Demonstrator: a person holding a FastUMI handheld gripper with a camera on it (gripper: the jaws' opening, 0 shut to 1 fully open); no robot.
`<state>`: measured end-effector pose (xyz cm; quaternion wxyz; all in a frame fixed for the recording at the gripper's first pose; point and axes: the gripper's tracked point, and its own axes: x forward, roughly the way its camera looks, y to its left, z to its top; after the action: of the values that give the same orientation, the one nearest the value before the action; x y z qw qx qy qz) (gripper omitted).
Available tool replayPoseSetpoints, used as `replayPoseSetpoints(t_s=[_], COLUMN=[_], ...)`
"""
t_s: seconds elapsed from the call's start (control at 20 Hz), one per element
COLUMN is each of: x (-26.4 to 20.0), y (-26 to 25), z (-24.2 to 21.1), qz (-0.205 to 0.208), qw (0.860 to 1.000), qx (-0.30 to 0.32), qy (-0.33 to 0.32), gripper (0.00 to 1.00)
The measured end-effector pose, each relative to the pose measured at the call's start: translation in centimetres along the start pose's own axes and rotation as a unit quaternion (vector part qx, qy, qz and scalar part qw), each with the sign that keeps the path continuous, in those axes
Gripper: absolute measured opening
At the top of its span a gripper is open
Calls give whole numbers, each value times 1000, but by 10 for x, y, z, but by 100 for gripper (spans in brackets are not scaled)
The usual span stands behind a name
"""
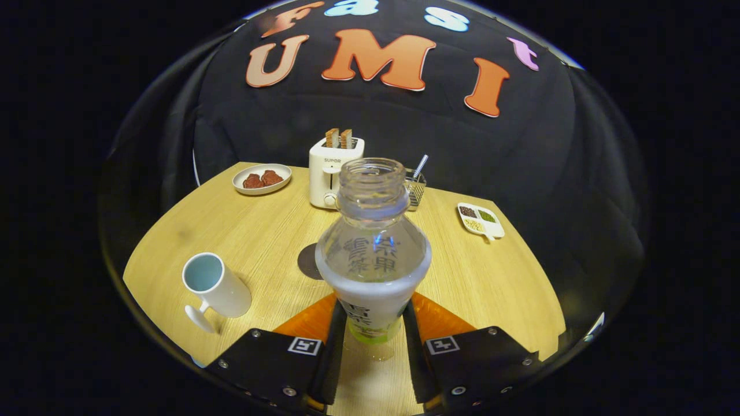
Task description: Take the bottle from table, then pour the juice into the cup, finally place the bottle on the coaster
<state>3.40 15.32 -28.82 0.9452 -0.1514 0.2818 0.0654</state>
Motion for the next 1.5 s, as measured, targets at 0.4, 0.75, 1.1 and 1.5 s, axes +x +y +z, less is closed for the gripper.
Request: replayPoseSetpoints(t_s=[0.4, 0.75, 1.1, 1.5], x=[-4, 2, 13, 22], y=[31, 58, 77, 90], z=[32, 40, 49, 53], qz=[-50, -72, -91, -101], qw=[986, 950, 892, 826], qx=[-155, -300, -437, -545], qy=[-28, -52, -76, -98], gripper=[51, 50, 50, 50])
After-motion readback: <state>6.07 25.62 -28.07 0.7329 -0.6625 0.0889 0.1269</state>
